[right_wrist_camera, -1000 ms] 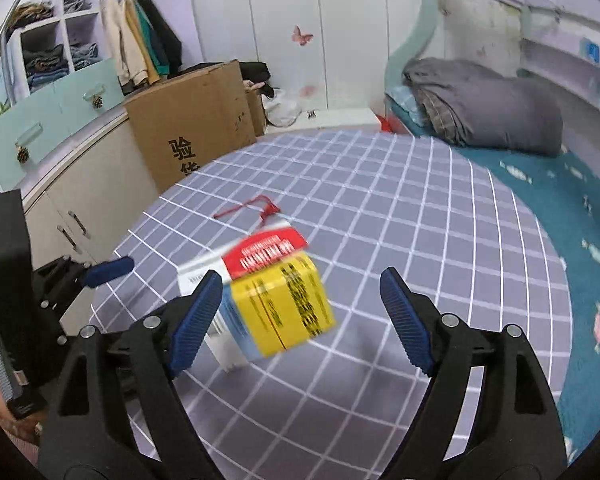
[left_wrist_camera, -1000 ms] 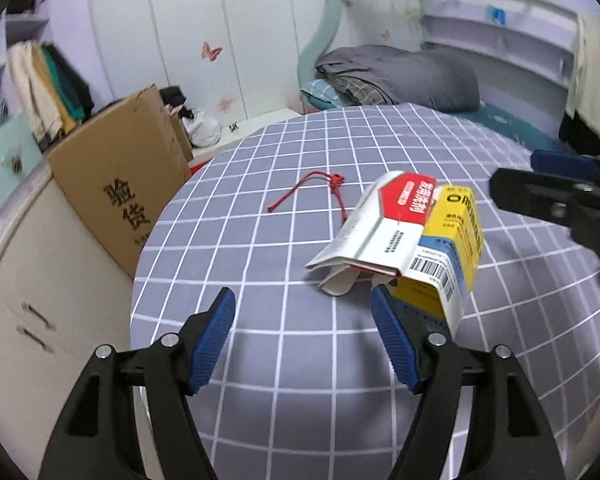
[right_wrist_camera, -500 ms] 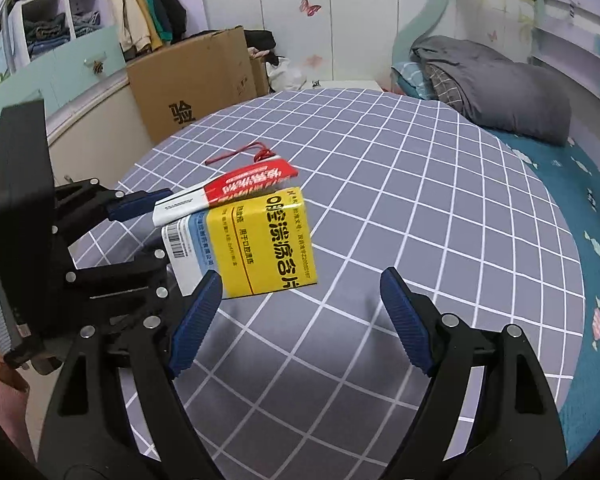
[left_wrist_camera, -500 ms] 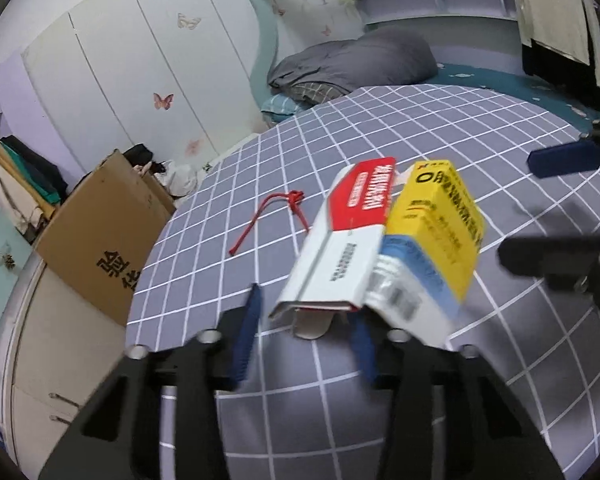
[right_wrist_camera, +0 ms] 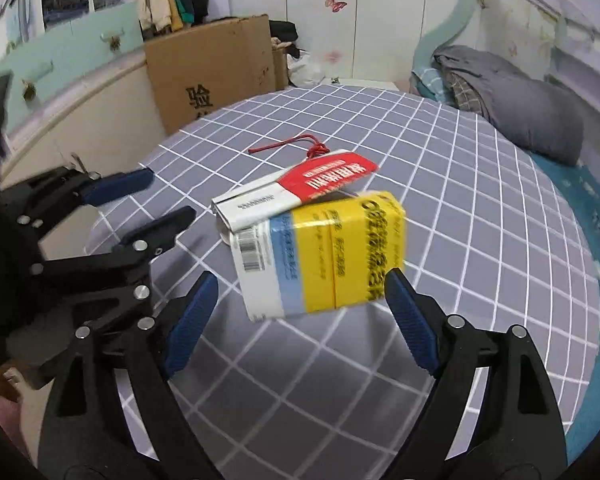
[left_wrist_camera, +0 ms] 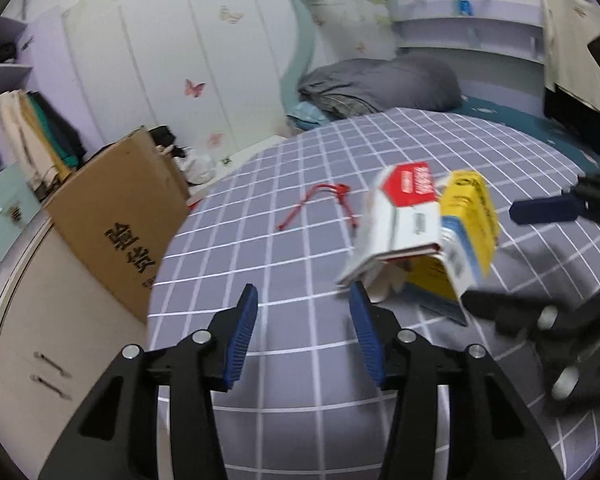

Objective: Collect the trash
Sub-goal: 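Grasp the red-and-white box with the left tool while the right tool grasps the yellow box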

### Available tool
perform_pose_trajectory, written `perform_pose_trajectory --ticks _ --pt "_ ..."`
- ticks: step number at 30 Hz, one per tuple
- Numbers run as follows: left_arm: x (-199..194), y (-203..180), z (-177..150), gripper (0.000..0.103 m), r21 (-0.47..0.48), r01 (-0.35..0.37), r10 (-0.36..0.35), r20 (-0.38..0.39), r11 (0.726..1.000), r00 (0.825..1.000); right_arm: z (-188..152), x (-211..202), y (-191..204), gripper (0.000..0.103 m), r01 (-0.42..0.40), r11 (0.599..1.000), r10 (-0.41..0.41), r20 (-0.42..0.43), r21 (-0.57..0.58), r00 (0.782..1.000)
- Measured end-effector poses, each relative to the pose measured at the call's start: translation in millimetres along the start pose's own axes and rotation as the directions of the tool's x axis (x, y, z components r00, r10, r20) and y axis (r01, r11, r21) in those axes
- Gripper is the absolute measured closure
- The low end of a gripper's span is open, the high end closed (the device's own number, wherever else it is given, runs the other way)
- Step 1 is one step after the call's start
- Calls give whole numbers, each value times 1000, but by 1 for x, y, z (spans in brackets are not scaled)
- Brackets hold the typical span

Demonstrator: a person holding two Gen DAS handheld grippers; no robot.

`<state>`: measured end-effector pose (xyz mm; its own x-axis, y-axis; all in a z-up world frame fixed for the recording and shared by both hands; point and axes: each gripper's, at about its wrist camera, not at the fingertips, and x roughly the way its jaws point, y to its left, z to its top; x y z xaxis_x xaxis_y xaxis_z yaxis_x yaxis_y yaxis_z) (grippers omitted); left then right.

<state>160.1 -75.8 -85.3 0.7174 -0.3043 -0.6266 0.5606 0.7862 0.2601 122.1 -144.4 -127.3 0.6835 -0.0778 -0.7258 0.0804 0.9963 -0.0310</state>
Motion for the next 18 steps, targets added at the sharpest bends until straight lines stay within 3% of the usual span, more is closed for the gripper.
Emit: perform_pose_trajectory --ticks 4,9,15,18 --pt "4 -1 0 55 22 -17 17 -24 1000 1000 1 4 -1 19 99 994 -99 2 -48 995" --pt "2 -12 3 53 32 61 -61 2 998 998 -4 1 -20 19 178 983 -176 31 -48 984" --pt "12 -45 12 51 133 80 -81 6 988 997 2 7 -40 20 195 980 -194 29 -32 981" --pt "21 -61 19 51 208 30 -31 0 978 1000 4 10 -43 20 156 987 -155 26 -38 988"
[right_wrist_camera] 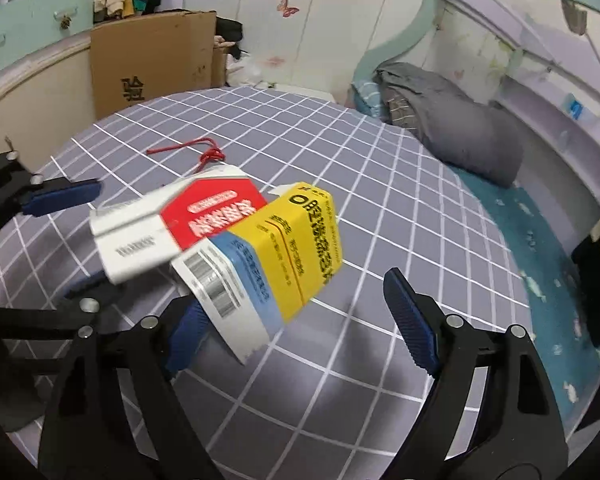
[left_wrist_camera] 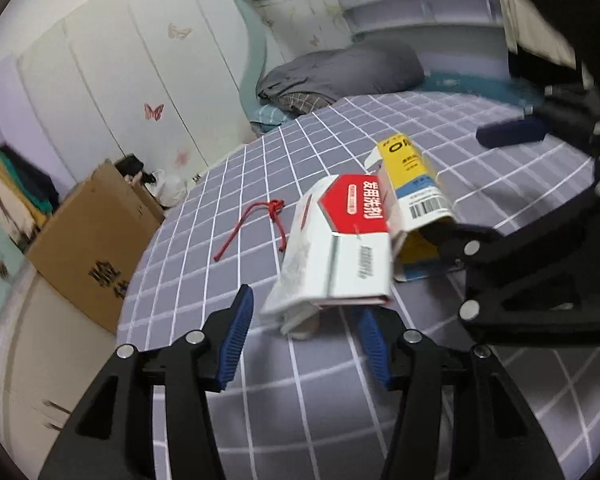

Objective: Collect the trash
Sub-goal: 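Grasp the red-and-white box with the left tool while the right tool grasps the yellow box, then carry both boxes to the blue bin and release them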

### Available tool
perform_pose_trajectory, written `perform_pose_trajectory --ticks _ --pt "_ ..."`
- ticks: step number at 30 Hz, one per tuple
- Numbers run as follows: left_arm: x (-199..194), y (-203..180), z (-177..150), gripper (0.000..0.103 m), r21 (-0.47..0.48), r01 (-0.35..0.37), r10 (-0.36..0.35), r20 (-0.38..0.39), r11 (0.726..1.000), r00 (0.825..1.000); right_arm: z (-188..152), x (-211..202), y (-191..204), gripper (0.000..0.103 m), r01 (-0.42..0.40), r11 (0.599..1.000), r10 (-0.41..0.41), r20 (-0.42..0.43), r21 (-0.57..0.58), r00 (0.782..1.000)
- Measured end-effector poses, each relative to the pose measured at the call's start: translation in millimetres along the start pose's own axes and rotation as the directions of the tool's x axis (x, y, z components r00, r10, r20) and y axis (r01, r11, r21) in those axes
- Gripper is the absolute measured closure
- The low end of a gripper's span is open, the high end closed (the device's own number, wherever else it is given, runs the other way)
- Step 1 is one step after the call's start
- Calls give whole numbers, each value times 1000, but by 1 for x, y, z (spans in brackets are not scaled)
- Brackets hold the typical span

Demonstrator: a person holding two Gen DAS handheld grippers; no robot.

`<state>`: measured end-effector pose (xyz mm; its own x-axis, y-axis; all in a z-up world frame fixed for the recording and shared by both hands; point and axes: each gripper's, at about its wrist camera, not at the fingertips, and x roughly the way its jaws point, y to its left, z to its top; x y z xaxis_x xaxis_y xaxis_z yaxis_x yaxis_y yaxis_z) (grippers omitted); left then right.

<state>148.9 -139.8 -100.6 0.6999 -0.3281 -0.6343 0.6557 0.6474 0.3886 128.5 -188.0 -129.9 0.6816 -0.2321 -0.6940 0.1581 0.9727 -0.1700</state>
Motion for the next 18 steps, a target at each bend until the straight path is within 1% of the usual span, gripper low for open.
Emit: perform_pose_trajectory --ticks 1,2,3,4,5,6,7,8,9,10,11,12,13,15,18 --pt "2 -5 3 51 36 2 -2 -1 999 1000 0 0 1 21 -8 1000 8 4 -3 1000" --pt "4 -9 4 56 59 8 -8 -9 998 1000 2 3 -3 22 -28 1000 28 5 11 1000" --pt "6 -11 7 62 74 11 -10 -17 997 1000 3 4 -1 26 -17 1000 17 1 3 1000" --pt "7 -12 9 75 84 15 -14 -20 996 1000 3 6 -2 35 -9 1000 9 -1 -4 1000" --pt "7 -12 10 86 86 18 -16 -20 996 1000 3 7 -2 41 -18 1000 18 -2 -1 1000" --pt "7 -12 12 90 79 26 -24 -20 997 1000 3 9 -4 59 -37 999 37 -10 10 999" --pt "6 -11 13 93 68 34 -33 -15 997 999 4 11 -5 72 -37 999 38 -17 12 999" --pt "5 -10 13 94 61 45 -44 -12 997 999 3 12 -5 72 -39 999 39 -13 12 999" --pt "3 -9 13 94 48 56 -56 -5 997 998 3 11 -7 77 -50 999 50 -6 21 999" --pt "1 -9 14 94 40 56 -56 4 998 998 3 8 -8 85 -48 999 48 6 25 999" --pt "-1 -8 14 94 29 50 -51 14 998 999 3 5 -11 90 -51 998 50 21 33 999" --pt "-3 -7 13 94 18 44 -44 22 999 999 3 2 -13 98 -66 997 65 26 43 998" --pt "-6 -4 13 94 -3 38 -38 32 999 999 4 -2 -16 98 -85 995 83 39 56 996" --pt "-14 6 11 95 -71 53 -48 62 996 997 5 -11 -20 100 -85 994 81 71 62 994" --pt "-27 22 8 95 -159 92 -76 105 983 992 11 -22 -22 100 -115 990 107 100 78 989"
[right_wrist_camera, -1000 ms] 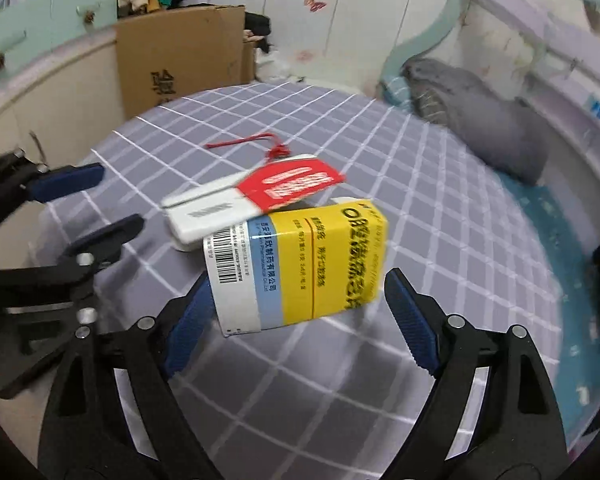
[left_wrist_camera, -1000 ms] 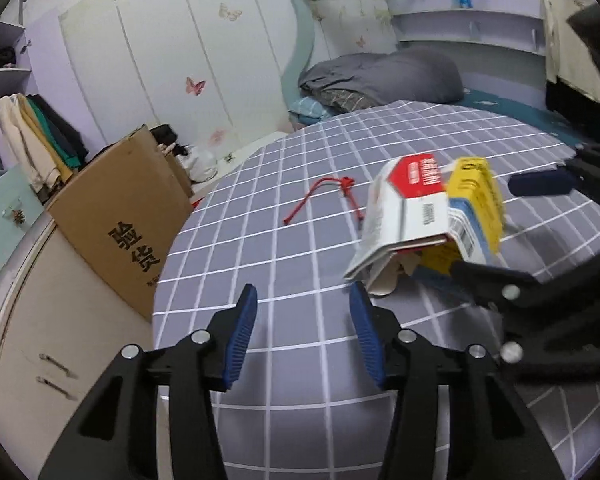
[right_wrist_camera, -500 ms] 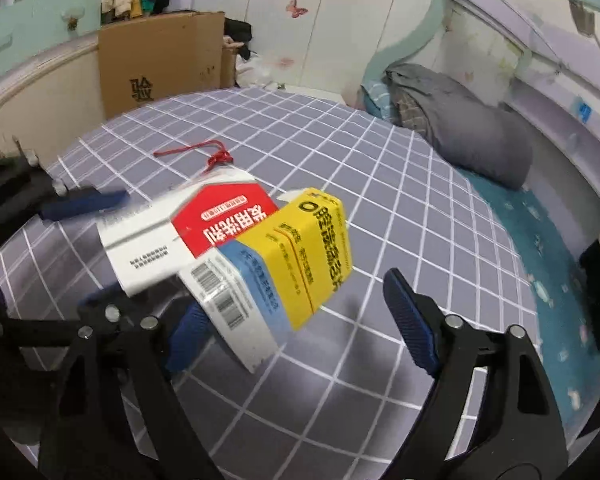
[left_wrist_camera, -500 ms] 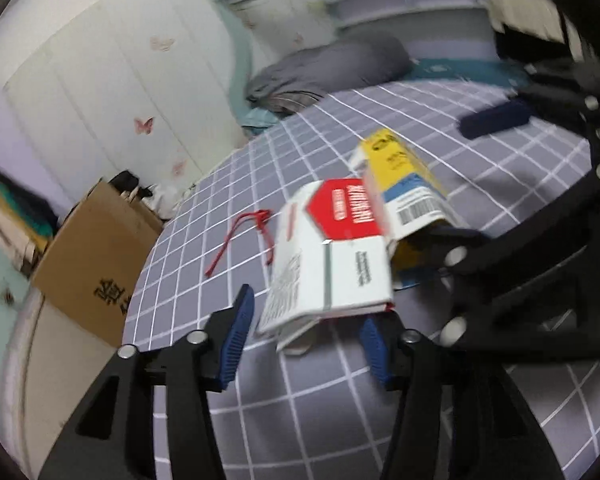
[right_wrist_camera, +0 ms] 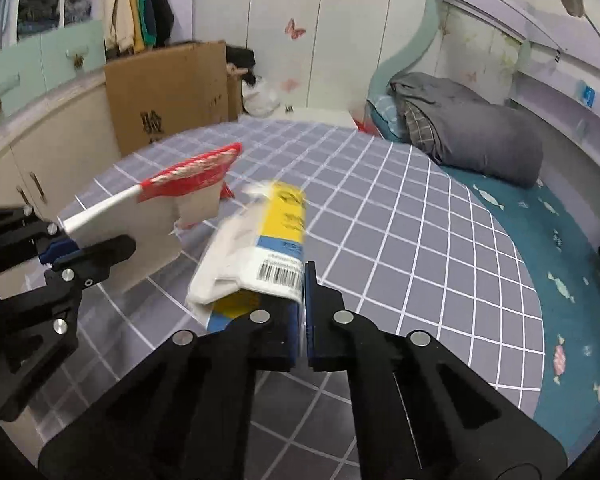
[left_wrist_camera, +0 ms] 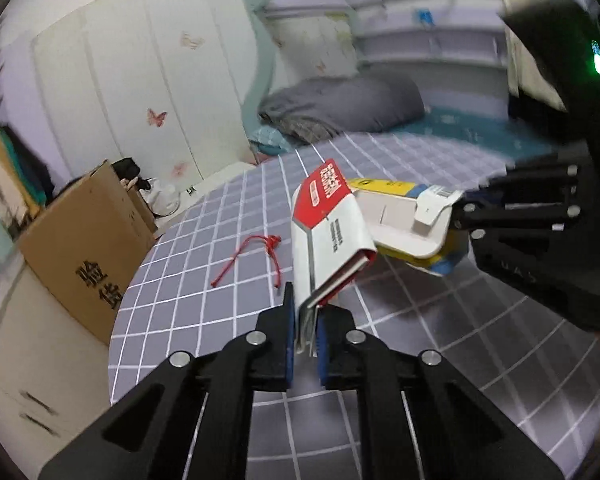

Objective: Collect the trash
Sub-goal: 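Carry both boxes to the blue bin and release them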

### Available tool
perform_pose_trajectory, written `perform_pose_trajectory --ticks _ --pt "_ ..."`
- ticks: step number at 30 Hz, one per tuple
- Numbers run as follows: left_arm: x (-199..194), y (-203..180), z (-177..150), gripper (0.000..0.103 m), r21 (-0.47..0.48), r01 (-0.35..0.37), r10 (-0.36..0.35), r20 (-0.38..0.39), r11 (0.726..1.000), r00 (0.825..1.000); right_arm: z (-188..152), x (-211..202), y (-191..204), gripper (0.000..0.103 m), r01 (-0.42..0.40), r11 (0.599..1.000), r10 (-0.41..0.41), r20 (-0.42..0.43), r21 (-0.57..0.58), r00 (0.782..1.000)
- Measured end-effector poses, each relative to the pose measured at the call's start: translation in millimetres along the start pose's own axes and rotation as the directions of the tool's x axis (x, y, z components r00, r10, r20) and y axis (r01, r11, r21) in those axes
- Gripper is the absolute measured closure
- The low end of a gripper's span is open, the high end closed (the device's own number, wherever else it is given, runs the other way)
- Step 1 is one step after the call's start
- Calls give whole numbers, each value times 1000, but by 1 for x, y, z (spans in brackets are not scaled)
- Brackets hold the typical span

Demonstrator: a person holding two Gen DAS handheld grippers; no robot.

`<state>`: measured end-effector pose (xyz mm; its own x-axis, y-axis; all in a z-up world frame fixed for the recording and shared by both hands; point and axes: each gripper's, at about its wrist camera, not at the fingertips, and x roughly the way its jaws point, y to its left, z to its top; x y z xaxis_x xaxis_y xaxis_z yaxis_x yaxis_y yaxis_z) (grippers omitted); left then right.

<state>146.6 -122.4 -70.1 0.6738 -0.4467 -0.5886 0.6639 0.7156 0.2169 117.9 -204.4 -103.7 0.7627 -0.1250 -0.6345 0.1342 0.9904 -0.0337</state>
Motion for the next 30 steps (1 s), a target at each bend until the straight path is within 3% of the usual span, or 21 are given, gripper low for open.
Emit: perform_pose_trajectory --ticks 6,12,21,26,30 --pt "-28 39 -4 95 -159 5 2 46 987 999 16 -16 26 100 -81 996 82 38 -25 996" --pt "-56 82 -22 95 -279 -94 105 23 956 994 35 -15 85 100 -231 970 233 28 -73 972" --pt "-96 178 -87 95 -493 -240 235 -72 836 969 62 -3 210 100 -474 864 472 -56 -168 880" --pt "-109 233 -135 95 -578 -352 311 -174 736 935 59 22 289 100 -577 791 552 -169 -204 817" --pt "-116 275 -183 95 -627 -428 340 -263 651 903 47 55 343 100 -624 755 570 -269 -202 776"
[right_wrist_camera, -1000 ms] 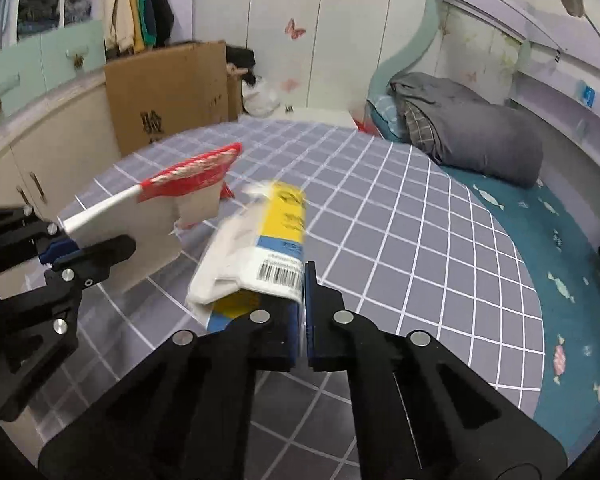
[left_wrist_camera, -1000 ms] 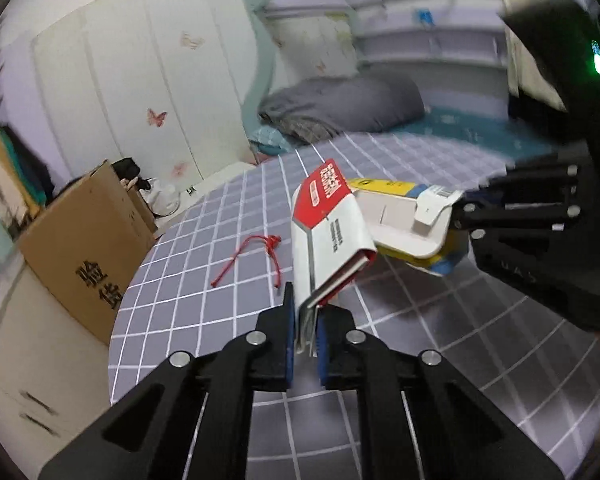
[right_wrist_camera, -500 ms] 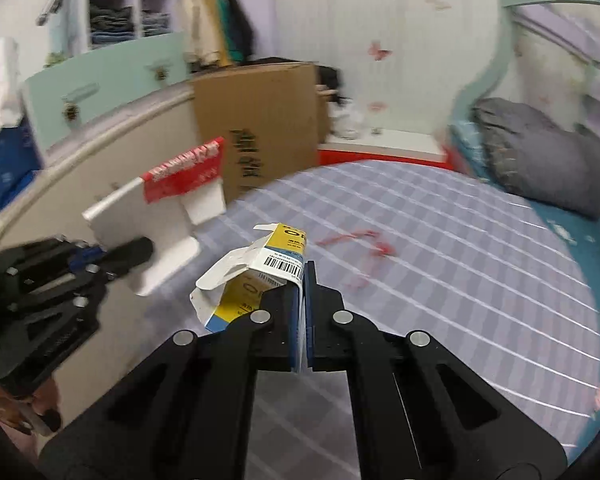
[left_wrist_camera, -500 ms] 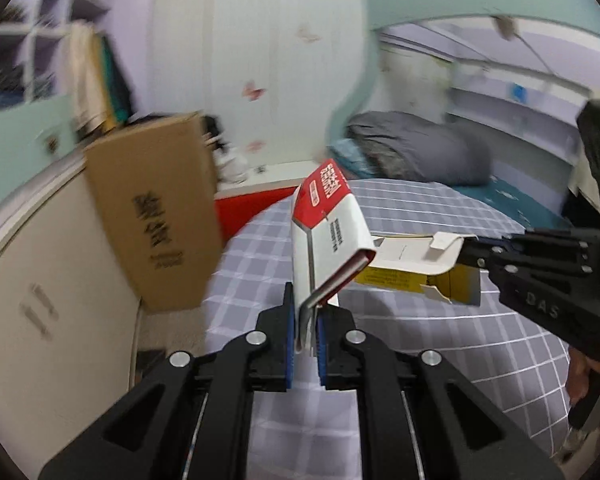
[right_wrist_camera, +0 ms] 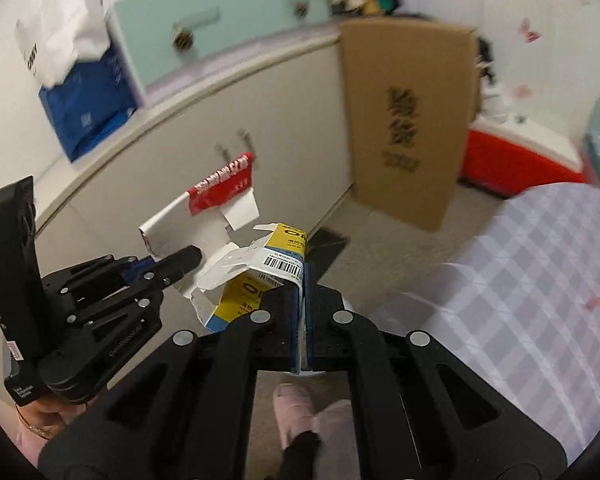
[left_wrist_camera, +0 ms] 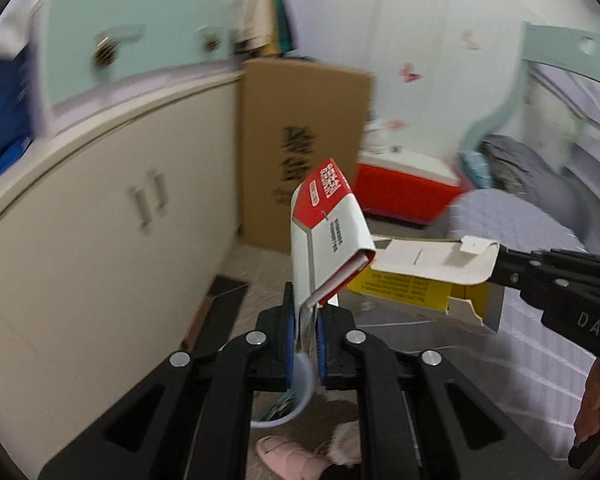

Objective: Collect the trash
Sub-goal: 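Carry both boxes to the blue bin and release them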

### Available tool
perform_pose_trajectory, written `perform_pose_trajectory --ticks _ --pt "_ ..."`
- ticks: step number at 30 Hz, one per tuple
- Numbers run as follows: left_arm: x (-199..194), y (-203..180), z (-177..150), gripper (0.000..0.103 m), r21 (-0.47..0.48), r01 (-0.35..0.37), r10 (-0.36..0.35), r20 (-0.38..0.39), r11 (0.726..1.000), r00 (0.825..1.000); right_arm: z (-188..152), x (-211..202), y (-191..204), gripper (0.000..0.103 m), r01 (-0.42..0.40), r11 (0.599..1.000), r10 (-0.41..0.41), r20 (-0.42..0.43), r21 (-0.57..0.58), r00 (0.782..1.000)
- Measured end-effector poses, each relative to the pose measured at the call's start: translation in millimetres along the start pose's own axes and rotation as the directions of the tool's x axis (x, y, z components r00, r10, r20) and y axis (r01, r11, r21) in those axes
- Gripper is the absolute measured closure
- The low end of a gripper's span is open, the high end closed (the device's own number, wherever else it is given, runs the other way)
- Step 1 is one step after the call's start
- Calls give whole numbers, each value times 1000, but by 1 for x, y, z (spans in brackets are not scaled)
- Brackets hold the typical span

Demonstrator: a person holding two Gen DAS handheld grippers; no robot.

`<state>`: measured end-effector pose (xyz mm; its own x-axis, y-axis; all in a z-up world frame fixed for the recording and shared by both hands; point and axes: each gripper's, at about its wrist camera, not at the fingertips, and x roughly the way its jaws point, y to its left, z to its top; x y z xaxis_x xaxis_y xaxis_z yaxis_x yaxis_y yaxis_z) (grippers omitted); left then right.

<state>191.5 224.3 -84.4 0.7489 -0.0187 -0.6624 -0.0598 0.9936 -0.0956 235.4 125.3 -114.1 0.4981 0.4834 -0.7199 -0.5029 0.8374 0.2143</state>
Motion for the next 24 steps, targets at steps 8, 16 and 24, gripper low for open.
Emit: perform_pose_trajectory --ticks 8,16,24 --pt "47 65 -12 95 -85 -102 94 -91 991 991 9 97 18 98 -34 999 35 -149 10 988" --pt "77 70 -20 94 -93 -100 86 -142 991 986 8 100 -3 53 21 1000 -19 -132 16 991" --pt "88 57 -22 94 -79 -84 71 -161 993 984 10 88 -24 52 9 996 0 -97 94 995"
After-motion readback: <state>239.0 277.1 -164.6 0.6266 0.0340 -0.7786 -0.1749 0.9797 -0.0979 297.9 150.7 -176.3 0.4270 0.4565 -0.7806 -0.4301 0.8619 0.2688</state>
